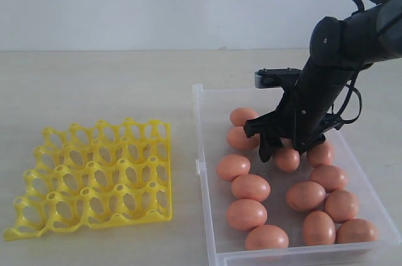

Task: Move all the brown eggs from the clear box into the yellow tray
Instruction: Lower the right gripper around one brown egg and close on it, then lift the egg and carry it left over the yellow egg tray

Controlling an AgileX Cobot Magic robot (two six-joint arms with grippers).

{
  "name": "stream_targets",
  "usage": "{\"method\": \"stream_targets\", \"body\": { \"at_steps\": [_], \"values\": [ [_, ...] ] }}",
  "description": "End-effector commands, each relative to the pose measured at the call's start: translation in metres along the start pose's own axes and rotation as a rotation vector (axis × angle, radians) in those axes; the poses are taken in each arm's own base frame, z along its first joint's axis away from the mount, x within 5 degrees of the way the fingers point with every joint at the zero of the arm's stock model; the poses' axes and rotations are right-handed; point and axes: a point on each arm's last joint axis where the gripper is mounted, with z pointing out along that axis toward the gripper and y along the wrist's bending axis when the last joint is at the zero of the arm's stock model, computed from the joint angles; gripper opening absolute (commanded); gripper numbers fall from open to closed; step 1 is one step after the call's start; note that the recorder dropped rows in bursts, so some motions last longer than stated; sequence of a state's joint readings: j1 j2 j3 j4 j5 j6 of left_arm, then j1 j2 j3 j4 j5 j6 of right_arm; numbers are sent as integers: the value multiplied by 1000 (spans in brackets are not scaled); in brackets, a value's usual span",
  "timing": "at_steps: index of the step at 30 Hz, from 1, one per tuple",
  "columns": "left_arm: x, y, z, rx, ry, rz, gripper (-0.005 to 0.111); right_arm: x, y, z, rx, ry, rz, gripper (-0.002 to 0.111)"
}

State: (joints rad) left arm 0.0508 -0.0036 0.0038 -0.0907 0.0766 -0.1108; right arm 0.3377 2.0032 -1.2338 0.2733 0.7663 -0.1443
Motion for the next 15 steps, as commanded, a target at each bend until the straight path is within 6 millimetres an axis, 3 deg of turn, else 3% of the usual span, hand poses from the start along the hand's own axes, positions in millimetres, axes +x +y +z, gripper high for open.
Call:
{"method": "stream_targets", "body": {
  "at_steps": [1, 6, 10, 12, 15],
  "values": [
    [-2, -1, 0, 7, -8, -2, 4, 4, -1, -1, 1, 46, 19, 54],
    [-2, -1, 0, 7, -8, -2, 4, 6, -1, -1, 4, 61, 37, 48],
    [-2, -1, 0, 7, -8, -2, 4, 5, -1, -1, 5, 58, 28, 22],
    [-2, -1, 0, 7, -8, -2, 4, 5, -1, -1, 3, 58, -13, 2],
    [-2, -1, 0, 7, -8, -2, 4, 4, -1, -1, 4, 41, -83, 0]
  ]
}}
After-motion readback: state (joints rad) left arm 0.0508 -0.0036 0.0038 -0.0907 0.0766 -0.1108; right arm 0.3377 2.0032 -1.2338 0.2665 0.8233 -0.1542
